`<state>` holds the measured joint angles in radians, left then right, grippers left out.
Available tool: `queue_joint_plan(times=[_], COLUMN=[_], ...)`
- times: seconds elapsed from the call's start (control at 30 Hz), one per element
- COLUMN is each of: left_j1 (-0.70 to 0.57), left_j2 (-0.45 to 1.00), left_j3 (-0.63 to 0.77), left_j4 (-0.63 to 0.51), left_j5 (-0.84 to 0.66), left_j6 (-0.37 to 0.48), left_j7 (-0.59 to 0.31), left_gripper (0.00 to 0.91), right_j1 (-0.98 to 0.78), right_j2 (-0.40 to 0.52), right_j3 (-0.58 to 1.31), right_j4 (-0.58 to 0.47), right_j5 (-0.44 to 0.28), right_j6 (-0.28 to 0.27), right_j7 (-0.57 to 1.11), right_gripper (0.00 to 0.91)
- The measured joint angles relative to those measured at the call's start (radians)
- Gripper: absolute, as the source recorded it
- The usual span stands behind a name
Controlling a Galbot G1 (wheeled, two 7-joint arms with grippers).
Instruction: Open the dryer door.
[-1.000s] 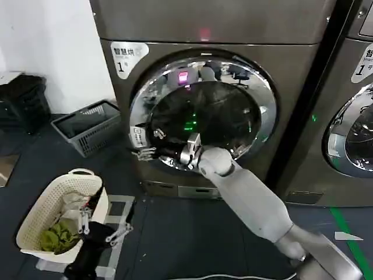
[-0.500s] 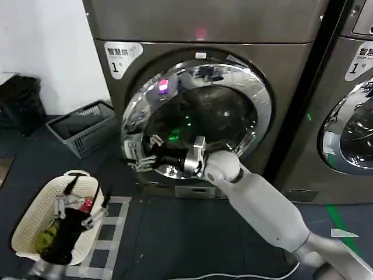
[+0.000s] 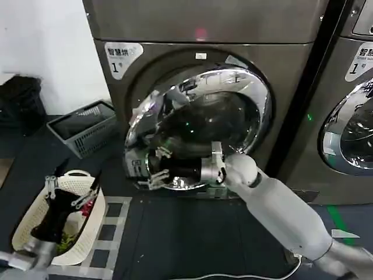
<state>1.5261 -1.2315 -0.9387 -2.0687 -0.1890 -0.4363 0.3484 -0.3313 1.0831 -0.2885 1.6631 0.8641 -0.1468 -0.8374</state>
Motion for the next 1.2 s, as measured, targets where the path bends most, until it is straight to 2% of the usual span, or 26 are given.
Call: queue_joint_plan(times=[0.4,0.7,1.1,1.2], left_j1=[-0.095,-0.161,-0.256,-0.275], left_j2=[0.112,0.181,0.202,0.207], left_j3=[0.127,0.229,0.335,0.359], left_j4=[0.067,0.120,0.163,0.163], left_j5=[0.037,0.042,0.043,0.042], left_j6=[0.016,0.017,0.017,0.017], left_j7=[0.017,0.016,0.022,0.025], left_gripper=[0.907,0.907,0.907,0.907], right_j1=[-0.069,-0.155,-0.416,-0.519], right_j2=[-0.111,-0.203,-0.369,-0.412], right_j3=[0.079,0.186,0.475,0.584], right_j4=[0.072,0.125,0.207,0.235], right_j5=[0.018,0.023,0.025,0.022], right_j6=[0.013,0.026,0.050,0.076], right_j7=[-0.088,-0.057,0.003,0.053], right_gripper=[0.907,0.907,0.907,0.907])
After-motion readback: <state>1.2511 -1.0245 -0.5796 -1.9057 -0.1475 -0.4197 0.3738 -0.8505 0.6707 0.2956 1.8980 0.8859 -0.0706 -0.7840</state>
